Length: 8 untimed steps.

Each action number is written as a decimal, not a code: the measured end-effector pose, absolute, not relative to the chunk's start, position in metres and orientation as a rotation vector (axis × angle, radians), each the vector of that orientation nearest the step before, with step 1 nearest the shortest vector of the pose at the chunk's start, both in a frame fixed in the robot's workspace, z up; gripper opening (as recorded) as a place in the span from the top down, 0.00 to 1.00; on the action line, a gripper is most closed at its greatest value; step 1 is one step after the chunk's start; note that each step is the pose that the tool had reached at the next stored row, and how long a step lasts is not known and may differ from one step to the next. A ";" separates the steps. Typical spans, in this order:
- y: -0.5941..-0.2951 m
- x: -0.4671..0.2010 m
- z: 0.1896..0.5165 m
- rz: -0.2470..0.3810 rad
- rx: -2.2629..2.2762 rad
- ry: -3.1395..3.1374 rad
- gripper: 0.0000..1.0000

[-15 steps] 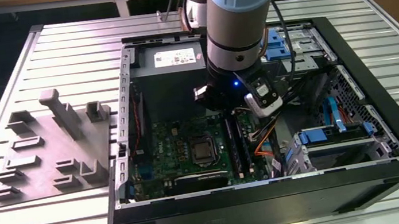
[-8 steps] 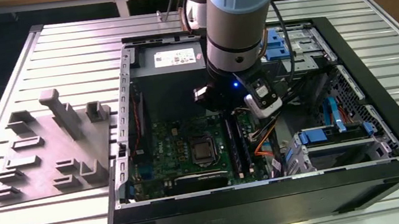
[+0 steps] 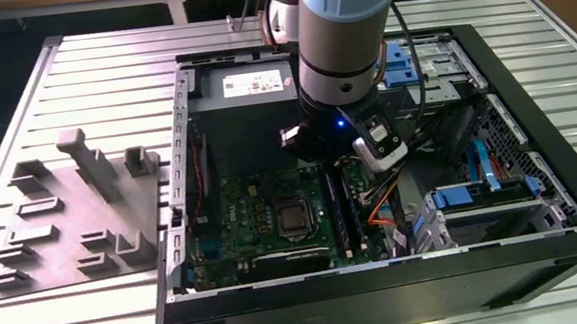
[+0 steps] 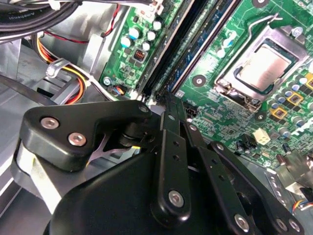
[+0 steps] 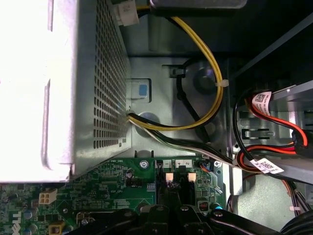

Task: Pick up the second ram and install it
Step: 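Press down the second ram until it locks into place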

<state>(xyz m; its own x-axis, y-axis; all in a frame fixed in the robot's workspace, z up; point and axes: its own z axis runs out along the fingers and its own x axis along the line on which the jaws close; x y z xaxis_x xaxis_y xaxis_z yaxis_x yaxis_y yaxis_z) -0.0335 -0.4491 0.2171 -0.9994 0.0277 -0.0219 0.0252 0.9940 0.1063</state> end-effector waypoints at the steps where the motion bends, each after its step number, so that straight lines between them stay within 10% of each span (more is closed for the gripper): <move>1: -0.449 -0.034 0.217 0.166 0.041 3.114 0.90; 8: -0.449 -0.034 0.236 0.166 0.041 3.114 0.90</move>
<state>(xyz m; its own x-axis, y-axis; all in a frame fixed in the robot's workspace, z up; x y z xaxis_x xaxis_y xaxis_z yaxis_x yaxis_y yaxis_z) -0.0335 -0.4490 0.2363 -0.9994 0.0277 -0.0219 0.0252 0.9940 0.1065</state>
